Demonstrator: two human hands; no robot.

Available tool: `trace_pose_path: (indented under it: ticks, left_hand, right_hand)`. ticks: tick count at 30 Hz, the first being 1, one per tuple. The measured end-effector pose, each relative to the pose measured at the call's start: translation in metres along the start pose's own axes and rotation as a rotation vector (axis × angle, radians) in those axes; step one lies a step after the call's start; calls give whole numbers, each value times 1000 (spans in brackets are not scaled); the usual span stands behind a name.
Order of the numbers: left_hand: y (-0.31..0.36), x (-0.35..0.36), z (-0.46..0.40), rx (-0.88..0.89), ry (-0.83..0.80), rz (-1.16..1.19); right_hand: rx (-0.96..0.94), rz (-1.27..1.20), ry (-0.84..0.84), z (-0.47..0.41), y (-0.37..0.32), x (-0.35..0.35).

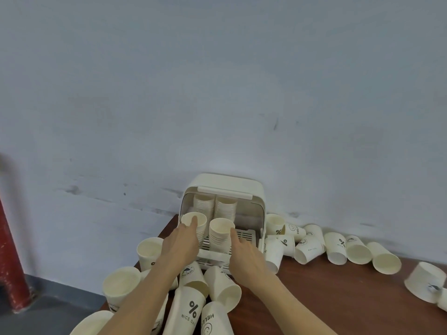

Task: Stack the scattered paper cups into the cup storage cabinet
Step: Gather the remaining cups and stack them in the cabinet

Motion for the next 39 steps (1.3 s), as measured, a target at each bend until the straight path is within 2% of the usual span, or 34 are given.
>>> trace_pose_path:
  ticks: [3,8,15,25,39]
  left_hand:
    - [17,-6,20,47,23,46]
    - [57,-19,64,169,22,295]
    - [113,-29,116,282,29,445]
    - [214,-8,156,489,-8,523]
    - [329,69,205,690,-211,562]
  right_hand:
    - [31,-66,-16,19,10,-8]
    - [74,-129,17,58,38,-32]
    - [155,-115,97,119,89,-64]
    - [266,-79,178,188,166,-97]
    - [507,-86,191,299,266,-103]
Point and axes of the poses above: each hand's wrist, its own z-axis away from the middle knuckle, its own x-axis out of the palm, y = z × x, the point moved 10 cm from there along -z, towards the middle knuckle, and after that the axes turned 9 degrees about z, right-handed, at the moved point
